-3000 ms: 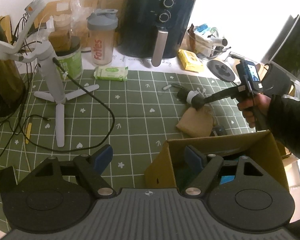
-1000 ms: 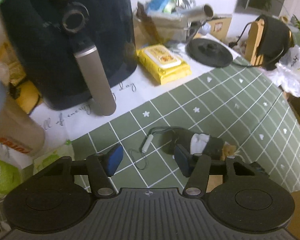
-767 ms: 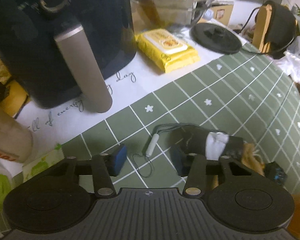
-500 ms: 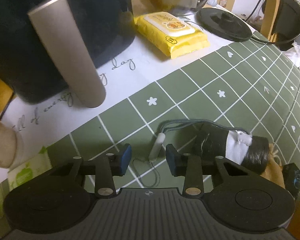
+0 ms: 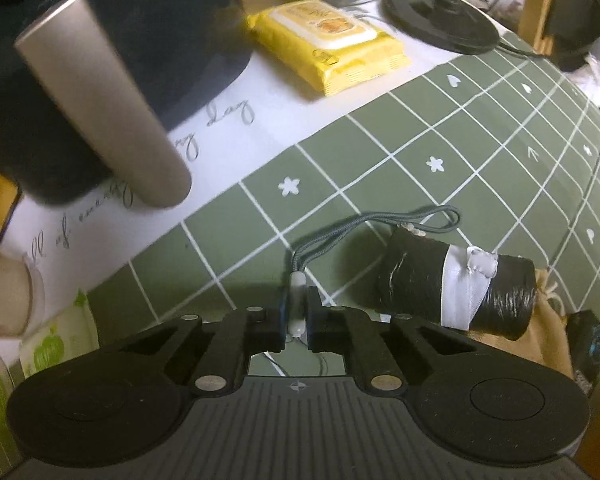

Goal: Organize soft objects
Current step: 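Lower the left tool onto the grey lanyard cord and close on it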

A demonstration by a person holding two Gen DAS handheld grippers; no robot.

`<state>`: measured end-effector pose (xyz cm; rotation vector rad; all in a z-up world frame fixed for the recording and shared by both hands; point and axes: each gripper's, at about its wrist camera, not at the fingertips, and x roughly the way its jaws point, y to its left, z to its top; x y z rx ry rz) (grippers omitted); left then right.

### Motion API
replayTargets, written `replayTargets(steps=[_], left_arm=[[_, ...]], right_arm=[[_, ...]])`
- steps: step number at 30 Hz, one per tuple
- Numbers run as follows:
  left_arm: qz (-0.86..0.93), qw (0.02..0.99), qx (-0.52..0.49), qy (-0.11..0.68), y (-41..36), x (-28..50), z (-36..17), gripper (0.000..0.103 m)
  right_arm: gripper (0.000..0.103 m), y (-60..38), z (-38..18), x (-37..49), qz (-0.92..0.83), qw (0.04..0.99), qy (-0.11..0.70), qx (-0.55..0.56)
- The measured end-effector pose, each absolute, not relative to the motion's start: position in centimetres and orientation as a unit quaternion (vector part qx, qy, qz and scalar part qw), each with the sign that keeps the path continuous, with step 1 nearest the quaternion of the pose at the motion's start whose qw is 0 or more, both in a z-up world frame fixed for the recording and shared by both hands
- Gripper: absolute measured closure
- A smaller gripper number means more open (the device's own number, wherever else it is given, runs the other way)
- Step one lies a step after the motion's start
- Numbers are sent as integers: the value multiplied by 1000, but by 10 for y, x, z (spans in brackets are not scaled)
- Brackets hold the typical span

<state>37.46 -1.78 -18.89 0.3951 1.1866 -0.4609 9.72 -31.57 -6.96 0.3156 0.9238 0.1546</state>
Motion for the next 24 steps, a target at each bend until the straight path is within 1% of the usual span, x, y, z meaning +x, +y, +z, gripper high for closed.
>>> replayTargets(steps=[3, 24], left_arm=[[-211, 789, 160, 555, -12, 371, -185, 94], [-157, 853, 92, 489, 6, 326, -110, 94]], right_arm=[[96, -314, -65, 99, 79, 882, 440, 145], [97, -302, -32, 110, 126, 895, 412, 114]])
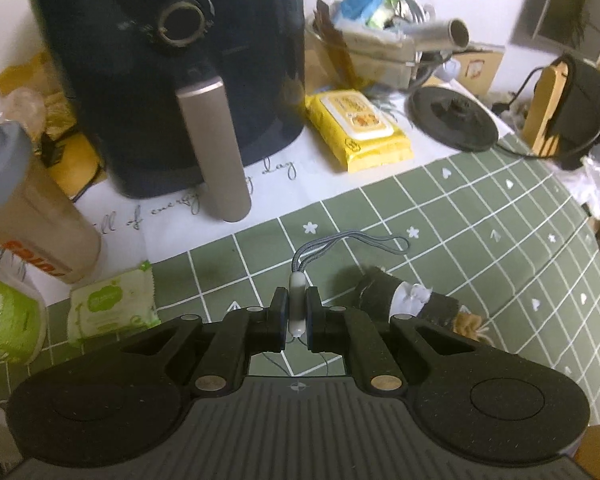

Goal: Organize soft objects
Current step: 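Lower the left tool onto the grey lanyard cord and close on it, then carry the grey cord with the left tool while the right tool carries the white cable over the box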

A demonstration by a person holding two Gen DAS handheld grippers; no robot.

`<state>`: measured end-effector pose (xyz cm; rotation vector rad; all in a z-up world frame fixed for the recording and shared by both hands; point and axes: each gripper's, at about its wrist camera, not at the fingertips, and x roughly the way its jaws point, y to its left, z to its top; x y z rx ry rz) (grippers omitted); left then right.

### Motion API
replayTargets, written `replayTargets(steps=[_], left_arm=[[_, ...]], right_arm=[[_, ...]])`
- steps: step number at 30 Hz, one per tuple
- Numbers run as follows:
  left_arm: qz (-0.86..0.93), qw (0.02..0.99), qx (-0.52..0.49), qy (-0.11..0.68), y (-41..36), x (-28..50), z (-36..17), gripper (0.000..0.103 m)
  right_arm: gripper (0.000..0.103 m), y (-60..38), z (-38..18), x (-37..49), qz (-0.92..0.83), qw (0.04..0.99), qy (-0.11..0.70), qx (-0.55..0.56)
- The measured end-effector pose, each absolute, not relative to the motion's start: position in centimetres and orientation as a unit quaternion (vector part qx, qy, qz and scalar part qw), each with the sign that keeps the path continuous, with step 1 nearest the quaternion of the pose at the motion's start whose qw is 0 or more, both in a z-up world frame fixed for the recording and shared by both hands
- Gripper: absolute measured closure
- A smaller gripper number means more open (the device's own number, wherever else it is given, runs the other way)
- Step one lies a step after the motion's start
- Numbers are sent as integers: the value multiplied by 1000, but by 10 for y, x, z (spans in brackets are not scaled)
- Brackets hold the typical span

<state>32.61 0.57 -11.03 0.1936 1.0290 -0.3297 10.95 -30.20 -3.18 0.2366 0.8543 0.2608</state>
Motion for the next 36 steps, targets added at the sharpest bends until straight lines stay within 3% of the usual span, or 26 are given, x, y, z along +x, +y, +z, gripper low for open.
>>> replayTargets(steps=[25, 36], left_arm=[[-171, 899, 30, 403, 30, 220, -3, 94], [-179, 900, 15, 398, 35, 154, 20, 94]], right_arm=[[97, -278, -16, 82, 221, 884, 398, 106], [97, -271, -15, 66, 255, 875, 397, 103]])
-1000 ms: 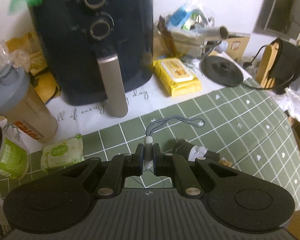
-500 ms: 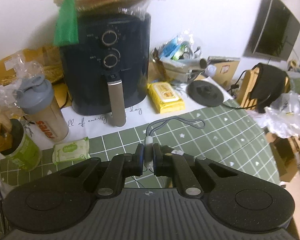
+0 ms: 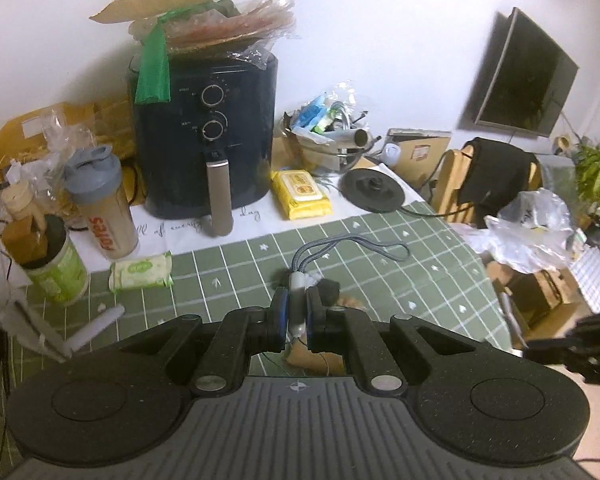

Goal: Organize soft objects
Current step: 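Carry the grey cord with the left tool while the right tool carries the white cable over the box, then open the left tool over the box while the right tool drops the white cable in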

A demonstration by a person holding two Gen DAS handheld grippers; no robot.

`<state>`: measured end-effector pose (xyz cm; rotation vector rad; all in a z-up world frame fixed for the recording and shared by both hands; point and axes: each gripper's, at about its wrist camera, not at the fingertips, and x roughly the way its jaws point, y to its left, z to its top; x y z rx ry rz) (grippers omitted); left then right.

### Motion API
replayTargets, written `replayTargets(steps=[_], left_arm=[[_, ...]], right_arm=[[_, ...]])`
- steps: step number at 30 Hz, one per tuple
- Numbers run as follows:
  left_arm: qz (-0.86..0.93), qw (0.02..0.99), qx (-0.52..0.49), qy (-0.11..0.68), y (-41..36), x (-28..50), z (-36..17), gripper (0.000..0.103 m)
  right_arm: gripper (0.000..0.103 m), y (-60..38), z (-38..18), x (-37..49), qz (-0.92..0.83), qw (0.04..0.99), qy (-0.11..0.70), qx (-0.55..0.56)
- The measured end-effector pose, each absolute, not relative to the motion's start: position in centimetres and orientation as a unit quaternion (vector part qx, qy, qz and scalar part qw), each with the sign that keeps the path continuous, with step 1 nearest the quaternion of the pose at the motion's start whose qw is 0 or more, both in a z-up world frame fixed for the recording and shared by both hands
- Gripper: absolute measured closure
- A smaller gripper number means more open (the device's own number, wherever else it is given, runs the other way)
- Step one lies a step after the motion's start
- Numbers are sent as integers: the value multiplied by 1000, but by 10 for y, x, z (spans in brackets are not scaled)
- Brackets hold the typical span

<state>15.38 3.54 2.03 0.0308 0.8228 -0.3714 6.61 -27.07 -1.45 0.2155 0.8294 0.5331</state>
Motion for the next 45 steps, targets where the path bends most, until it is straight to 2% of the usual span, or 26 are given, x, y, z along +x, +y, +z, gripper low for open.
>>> replayTargets(steps=[13, 19, 20, 21, 23, 24, 40, 42, 43, 44, 45], left_arm=[[-181, 889, -4, 421, 36, 96, 19, 94], [-174, 865, 2, 471, 36, 79, -5, 93], [-165, 861, 7, 481, 35, 77, -10, 89], [-156, 858, 8, 490, 35, 74, -15, 72], [-146, 860, 4, 490, 37, 68, -17, 50], [-142, 862, 3, 486, 38, 64, -17, 47], [-85, 888, 9, 453, 39, 29, 8, 46], [-75, 890, 7, 450, 41, 26, 10, 46], [-72, 891, -2, 448, 43, 24, 11, 46], [-69, 892, -12, 446, 45, 23, 11, 46], [-64, 894, -26, 443, 47, 21, 11, 46]], right_arm=[[97, -281, -10, 52, 274, 874, 387, 111], [97, -281, -12, 46, 283, 870, 389, 111], [97, -280, -13, 45, 285, 868, 391, 111], [97, -279, -14, 44, 286, 867, 393, 112], [97, -277, -13, 42, 289, 865, 395, 112], [97, -276, -12, 41, 291, 864, 396, 112], [95, -240, -4, 45, 326, 841, 422, 88], [71, -231, -14, 48, 320, 834, 442, 84], [47, -227, -17, 46, 321, 834, 442, 82], [27, -225, -18, 44, 323, 835, 438, 80], [15, -223, -19, 41, 325, 836, 435, 78]])
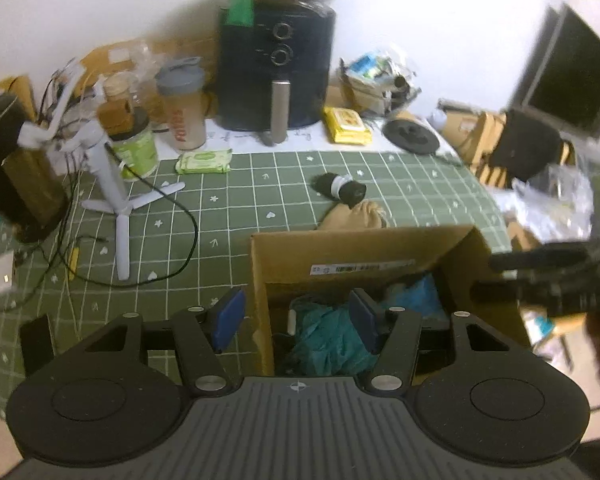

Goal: Organize soft objects
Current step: 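Open the left tool over the box while the right tool drops the white cable in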

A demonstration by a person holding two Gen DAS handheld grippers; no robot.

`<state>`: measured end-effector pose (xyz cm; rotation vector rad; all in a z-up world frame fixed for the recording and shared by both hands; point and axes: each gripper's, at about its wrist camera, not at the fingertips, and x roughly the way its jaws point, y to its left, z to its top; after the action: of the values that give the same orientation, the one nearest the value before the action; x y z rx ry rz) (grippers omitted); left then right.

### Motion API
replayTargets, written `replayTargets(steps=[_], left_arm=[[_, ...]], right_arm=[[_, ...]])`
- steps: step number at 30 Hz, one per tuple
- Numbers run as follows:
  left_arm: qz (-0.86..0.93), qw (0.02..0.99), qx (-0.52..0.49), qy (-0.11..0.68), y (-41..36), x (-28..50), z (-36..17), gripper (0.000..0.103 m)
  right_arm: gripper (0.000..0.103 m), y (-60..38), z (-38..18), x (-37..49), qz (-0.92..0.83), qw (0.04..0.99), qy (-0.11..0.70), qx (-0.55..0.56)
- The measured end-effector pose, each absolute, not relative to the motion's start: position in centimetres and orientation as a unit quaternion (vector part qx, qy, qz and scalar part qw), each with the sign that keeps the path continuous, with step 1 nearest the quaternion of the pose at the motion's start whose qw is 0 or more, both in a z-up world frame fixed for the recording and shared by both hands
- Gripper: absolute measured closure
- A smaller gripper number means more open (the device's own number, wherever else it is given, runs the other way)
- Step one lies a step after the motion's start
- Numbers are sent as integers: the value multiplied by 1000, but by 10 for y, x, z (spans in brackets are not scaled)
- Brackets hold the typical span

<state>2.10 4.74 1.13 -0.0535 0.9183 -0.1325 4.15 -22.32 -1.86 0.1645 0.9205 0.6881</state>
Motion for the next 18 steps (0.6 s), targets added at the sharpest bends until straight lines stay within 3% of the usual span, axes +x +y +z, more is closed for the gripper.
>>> replayTargets(steps=[5, 18], left_arm=[[-39, 891, -72, 447, 55, 17, 5, 46], [-61, 883, -49, 462, 36, 14, -1, 46]], right_arm=[[1, -225, -21, 40, 322, 837, 434, 80], [0, -242, -23, 27, 282, 855, 429, 72]])
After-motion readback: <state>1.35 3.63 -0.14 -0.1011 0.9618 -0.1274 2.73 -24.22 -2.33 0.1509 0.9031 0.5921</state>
